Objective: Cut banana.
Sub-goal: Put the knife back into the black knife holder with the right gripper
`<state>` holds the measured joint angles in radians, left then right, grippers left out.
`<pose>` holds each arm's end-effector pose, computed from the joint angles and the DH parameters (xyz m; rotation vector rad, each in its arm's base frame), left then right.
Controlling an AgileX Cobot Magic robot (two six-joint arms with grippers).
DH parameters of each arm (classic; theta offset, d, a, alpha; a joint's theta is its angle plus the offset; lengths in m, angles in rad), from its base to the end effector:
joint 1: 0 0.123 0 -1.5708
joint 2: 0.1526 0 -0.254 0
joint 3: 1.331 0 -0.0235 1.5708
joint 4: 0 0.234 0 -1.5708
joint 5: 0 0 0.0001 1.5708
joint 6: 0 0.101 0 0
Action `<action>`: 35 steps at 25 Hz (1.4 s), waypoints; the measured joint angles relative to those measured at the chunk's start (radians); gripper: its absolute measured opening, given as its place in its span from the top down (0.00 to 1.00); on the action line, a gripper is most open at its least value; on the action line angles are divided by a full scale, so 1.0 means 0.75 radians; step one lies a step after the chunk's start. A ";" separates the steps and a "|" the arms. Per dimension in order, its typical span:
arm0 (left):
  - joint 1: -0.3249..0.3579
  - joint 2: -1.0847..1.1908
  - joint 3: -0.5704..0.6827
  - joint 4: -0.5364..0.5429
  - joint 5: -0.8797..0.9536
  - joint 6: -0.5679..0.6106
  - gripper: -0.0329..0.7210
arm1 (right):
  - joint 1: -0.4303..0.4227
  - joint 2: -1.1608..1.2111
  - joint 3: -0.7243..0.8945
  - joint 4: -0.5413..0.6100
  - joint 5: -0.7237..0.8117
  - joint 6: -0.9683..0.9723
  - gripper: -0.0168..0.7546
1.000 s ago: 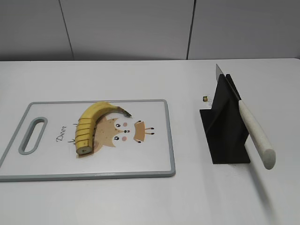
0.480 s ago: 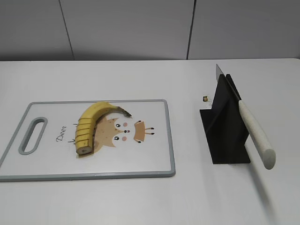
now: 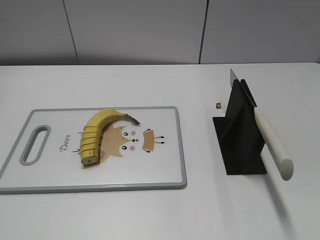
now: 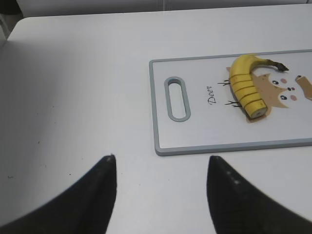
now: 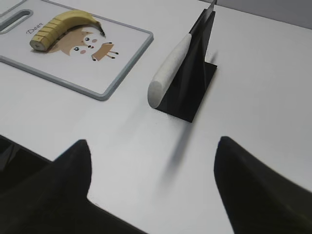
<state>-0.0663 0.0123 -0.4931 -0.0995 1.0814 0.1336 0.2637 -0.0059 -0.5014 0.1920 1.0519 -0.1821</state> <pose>0.0211 -0.0103 0.2611 0.2123 2.0701 -0.0789 0.0141 0.0211 0.2673 -0.4561 1.9727 0.2807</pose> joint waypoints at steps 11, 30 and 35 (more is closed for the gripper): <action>0.000 0.000 0.000 0.000 0.000 0.000 0.19 | -0.160 0.000 0.000 0.027 0.000 0.000 0.21; 0.000 0.000 0.000 0.000 0.000 0.000 0.21 | -0.319 0.000 0.000 0.043 0.000 0.000 0.21; 0.000 0.000 0.000 0.000 0.000 0.000 0.21 | -0.319 0.000 0.000 0.043 0.000 0.000 0.21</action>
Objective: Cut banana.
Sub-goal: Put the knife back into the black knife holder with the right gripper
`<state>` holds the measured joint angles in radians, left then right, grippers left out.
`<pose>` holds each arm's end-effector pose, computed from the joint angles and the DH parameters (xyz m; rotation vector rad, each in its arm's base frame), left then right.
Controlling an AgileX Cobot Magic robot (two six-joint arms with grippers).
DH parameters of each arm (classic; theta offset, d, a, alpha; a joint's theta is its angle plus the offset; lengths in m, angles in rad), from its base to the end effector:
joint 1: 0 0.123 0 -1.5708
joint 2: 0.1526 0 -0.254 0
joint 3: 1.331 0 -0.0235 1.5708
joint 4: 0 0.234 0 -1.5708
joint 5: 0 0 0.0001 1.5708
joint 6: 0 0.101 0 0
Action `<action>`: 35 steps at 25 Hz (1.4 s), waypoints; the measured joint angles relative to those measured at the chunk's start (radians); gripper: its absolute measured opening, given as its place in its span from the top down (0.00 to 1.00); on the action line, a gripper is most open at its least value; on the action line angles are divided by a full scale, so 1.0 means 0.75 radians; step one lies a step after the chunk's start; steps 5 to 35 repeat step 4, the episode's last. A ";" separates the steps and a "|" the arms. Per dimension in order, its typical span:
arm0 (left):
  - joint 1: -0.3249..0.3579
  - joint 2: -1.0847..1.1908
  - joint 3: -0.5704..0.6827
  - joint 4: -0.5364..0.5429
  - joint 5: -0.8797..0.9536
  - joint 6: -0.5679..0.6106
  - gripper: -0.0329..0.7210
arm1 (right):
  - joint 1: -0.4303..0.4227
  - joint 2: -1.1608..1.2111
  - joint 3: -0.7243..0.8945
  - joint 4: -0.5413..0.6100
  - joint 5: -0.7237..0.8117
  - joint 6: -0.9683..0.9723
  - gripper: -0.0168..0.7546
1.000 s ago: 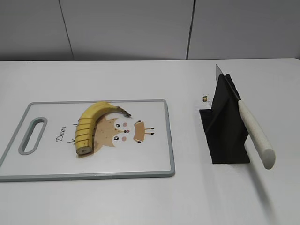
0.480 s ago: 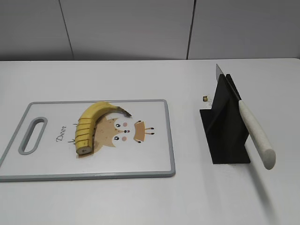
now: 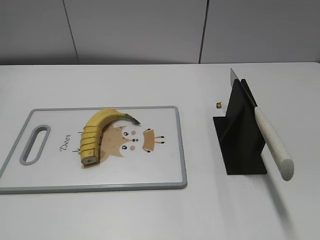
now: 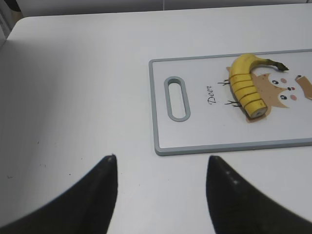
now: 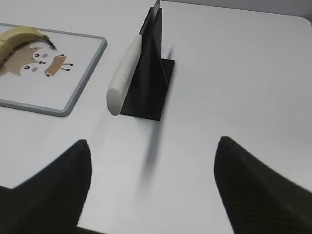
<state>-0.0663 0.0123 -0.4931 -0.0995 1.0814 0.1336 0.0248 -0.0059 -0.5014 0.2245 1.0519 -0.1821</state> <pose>0.0211 -0.0103 0.2611 0.2123 2.0701 -0.0789 0.0183 0.0200 0.2678 -0.2178 2.0003 0.1677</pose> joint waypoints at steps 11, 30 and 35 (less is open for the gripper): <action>0.000 0.000 0.000 0.000 0.000 0.000 0.21 | 0.000 0.000 0.000 0.000 0.000 0.000 0.21; 0.000 0.000 0.000 0.000 0.000 0.000 0.21 | 0.000 0.000 0.000 0.000 0.000 0.000 0.21; 0.000 0.000 0.000 0.000 0.000 0.000 0.21 | 0.000 0.000 0.000 0.000 0.000 0.000 0.21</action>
